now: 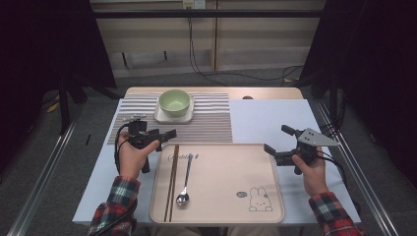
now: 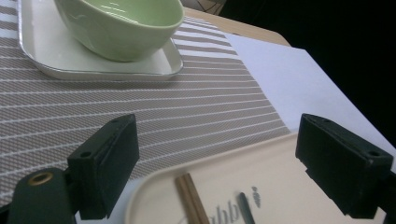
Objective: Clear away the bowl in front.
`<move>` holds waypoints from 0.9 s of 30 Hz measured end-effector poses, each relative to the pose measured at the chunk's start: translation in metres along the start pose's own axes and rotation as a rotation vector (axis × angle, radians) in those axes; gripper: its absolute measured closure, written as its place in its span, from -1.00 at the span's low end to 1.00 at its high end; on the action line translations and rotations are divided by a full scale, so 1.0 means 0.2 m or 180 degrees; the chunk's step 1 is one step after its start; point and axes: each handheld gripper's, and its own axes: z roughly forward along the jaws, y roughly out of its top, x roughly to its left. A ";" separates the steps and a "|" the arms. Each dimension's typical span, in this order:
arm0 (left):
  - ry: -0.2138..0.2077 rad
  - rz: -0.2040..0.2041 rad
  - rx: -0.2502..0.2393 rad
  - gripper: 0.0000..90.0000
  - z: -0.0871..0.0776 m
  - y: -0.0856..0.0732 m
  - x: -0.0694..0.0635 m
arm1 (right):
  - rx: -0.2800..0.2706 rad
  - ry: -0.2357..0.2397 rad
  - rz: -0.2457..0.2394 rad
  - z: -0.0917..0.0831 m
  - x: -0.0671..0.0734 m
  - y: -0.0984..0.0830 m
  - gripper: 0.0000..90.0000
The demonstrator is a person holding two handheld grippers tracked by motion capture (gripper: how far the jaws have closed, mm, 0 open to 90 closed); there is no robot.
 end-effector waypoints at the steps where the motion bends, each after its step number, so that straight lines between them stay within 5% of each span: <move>1: 0.0019 -0.0033 -0.0026 -0.71 0.01 0.01 0.00 | -0.0003 -0.0017 0.0014 0.00 0.00 0.00 -0.98; 27: 0.0297 -0.0118 -0.0110 -0.79 0.15 0.18 0.11 | -0.0006 -0.0010 0.0003 0.00 0.00 0.00 -0.98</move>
